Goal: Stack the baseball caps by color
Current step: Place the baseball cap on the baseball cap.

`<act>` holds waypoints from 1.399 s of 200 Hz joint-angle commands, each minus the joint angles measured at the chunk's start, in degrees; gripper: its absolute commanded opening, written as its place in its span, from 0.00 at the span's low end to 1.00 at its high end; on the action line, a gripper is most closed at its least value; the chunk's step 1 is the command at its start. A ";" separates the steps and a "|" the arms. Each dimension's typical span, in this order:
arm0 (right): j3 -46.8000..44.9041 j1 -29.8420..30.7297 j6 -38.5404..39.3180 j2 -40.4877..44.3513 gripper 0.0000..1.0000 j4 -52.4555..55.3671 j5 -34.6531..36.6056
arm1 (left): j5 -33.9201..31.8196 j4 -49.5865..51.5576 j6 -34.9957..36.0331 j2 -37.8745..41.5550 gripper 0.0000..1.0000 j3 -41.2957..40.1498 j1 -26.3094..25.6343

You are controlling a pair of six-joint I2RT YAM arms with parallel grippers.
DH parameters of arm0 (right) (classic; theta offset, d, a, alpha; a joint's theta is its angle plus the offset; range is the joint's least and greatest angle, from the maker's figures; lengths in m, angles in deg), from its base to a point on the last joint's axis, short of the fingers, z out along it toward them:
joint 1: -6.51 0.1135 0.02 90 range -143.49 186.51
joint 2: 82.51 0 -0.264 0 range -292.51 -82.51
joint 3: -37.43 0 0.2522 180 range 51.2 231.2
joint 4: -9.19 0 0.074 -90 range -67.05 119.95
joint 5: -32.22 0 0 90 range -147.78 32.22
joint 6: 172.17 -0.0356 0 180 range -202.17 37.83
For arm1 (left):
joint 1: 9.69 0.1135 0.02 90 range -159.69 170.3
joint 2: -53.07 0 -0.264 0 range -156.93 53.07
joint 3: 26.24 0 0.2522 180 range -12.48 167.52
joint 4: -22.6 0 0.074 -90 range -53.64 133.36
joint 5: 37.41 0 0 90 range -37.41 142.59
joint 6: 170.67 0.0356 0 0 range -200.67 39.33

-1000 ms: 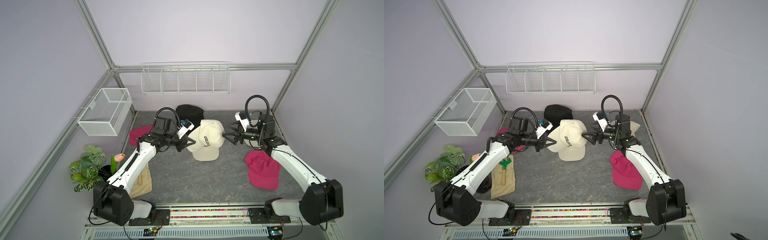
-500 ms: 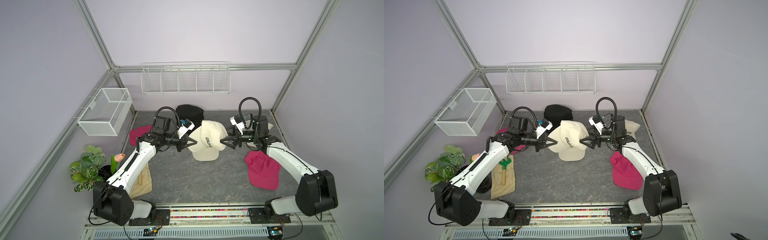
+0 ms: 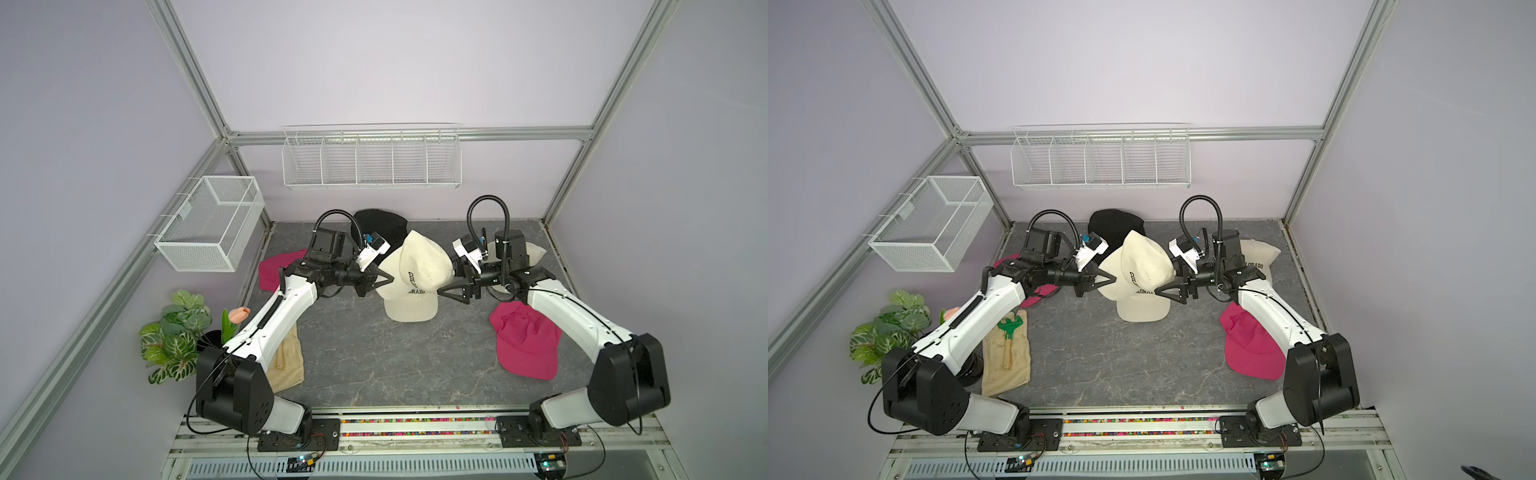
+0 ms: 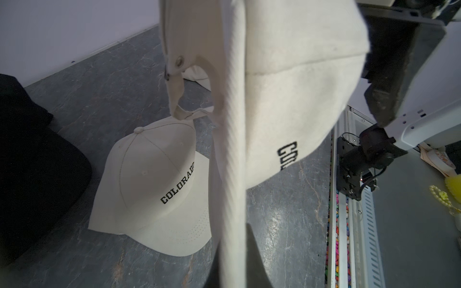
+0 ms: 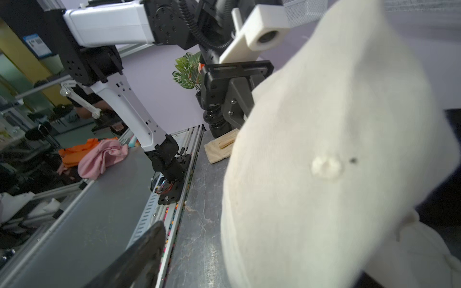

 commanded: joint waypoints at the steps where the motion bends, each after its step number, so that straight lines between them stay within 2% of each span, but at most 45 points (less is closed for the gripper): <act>1: 3.41 0.35 7.75 -0.08 0.67 10.83 -4.84 | -3.14 -3.18 -2.32 -1.07 0.00 1.74 1.02; 20: 4.75 0.39 11.06 -0.11 0.54 15.47 -5.20 | -3.80 -3.48 -2.95 -1.48 0.00 1.71 1.43; 66: 5.75 0.38 17.02 -0.12 0.52 22.24 -2.47 | -2.85 -3.62 -2.95 -1.07 0.00 1.62 2.43; 91: 5.46 0.51 17.47 -0.41 0.56 22.42 -0.72 | -1.80 -3.51 -2.76 -1.44 0.00 1.80 2.63; 123: 4.70 1.80 15.89 -1.14 0.55 18.62 0.24 | 0.98 -2.37 -2.04 -3.14 0.00 2.74 2.58; 153: 4.83 2.90 12.79 -3.01 0.67 14.31 3.11 | 4.34 -0.26 -0.05 -3.86 0.00 3.59 2.62; 196: 7.52 2.96 12.60 -6.46 0.70 14.81 2.78 | 6.29 0.95 2.32 -3.50 0.00 3.24 2.56; 221: 9.46 3.02 16.77 -6.81 0.62 20.18 -0.28 | 4.10 0.70 1.77 -3.77 0.00 3.33 2.63; 245: 10.32 2.65 22.94 -5.55 0.45 27.05 -1.56 | -1.25 -1.04 -0.26 -3.69 0.00 2.90 2.80; 259: 9.99 2.17 23.90 -4.81 0.35 28.41 -2.44 | -1.86 -2.06 -1.18 -3.74 0.00 2.64 3.07; 280: 9.65 1.87 24.85 -4.00 0.34 29.46 -2.57 | -1.90 -2.35 -1.52 -3.86 0.00 2.66 3.19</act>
